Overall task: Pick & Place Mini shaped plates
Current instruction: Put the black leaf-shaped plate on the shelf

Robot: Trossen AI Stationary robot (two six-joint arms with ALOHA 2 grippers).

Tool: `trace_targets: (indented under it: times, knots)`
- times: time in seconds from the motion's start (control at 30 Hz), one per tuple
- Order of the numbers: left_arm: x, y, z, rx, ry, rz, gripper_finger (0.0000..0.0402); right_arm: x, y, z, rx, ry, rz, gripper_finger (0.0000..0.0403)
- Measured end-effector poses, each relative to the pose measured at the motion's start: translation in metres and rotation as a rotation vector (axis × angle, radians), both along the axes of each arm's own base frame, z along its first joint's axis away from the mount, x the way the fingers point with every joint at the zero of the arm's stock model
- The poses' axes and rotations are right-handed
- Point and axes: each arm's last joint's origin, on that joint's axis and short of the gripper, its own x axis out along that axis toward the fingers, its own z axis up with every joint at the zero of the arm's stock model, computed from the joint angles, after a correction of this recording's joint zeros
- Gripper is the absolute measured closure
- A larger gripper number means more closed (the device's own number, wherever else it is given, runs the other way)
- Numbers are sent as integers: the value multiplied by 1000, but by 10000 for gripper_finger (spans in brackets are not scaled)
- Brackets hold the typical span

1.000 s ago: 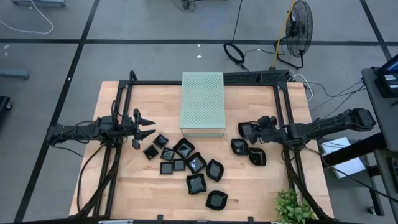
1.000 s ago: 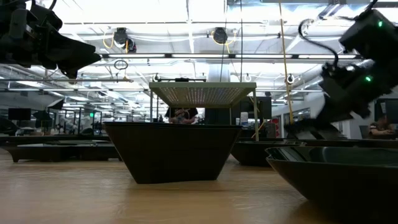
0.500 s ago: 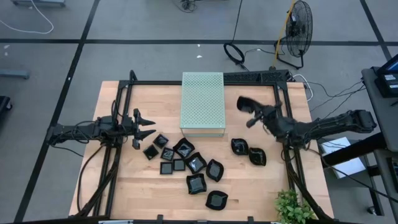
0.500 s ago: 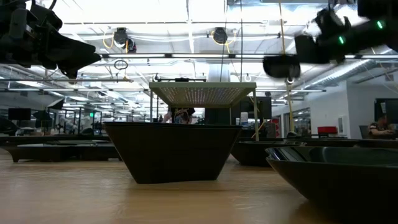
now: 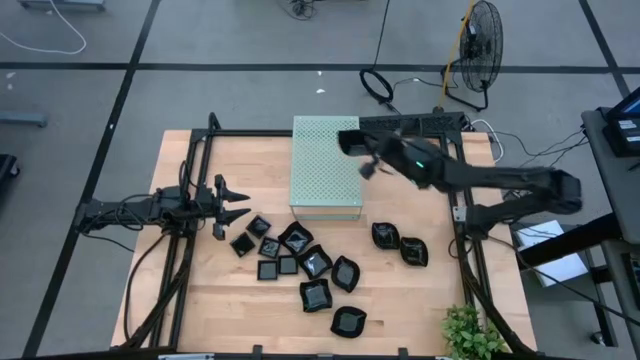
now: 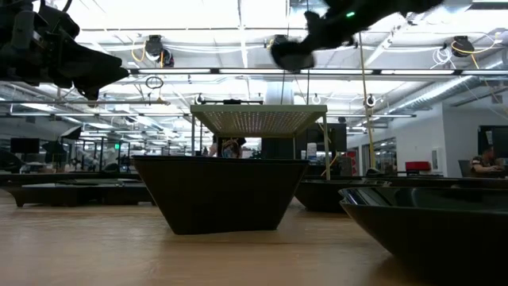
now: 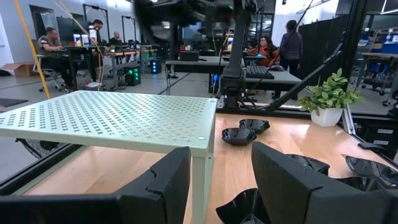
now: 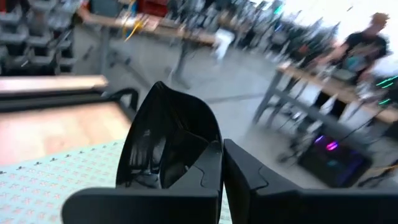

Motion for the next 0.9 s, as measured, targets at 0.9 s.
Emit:
trace_targets:
  times: [0.9]
  knots:
    - [0,0,0,0,0,0,227,16,-119,-67,510,72,79,379]
